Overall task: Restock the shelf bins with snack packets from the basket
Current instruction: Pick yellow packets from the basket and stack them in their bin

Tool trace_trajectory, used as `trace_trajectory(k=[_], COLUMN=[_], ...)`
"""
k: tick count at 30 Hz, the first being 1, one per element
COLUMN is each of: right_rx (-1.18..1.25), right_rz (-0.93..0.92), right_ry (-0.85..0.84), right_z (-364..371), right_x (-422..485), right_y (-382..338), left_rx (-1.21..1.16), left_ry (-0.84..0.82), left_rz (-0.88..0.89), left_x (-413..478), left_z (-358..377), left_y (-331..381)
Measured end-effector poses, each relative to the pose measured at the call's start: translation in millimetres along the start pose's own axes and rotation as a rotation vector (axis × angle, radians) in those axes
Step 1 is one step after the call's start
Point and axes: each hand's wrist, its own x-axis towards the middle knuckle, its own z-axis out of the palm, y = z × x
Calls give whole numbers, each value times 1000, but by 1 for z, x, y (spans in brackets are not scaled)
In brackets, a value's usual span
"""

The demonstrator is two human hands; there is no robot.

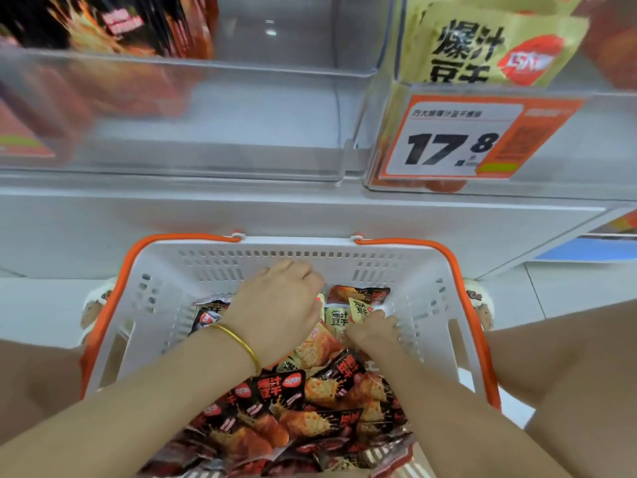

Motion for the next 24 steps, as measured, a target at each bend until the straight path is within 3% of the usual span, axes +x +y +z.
trace_trajectory(k=[5,8,11,14,18,21,24], right_rx=[-21,-26,-148,-133,457,507,601], right_rz=[-133,-315,-502,-657,-754,-766,-817], right_ry=[-75,-54,115,111,-306,-281,-251], right_z=[-45,-78,-100,-118,-162,-192,-234], right_x=[-37,-83,-138,-169,-189,-195,-210], right_y=[-21,-30,-22,-9,5,8,10], left_rx=[-362,-876,-1322,-1383,-1246,-1093,-1062], left_ry=[-206,-283,-231,-94,-34,52,268], left_rz=[-289,-513,-542,-473,-311,-187,-142], left_x=[5,9,7,2,-8,-13,-9], left_z=[6,-2,-12,-24,-48,-77,-119], left_y=[10,19,28,33,42,51,64])
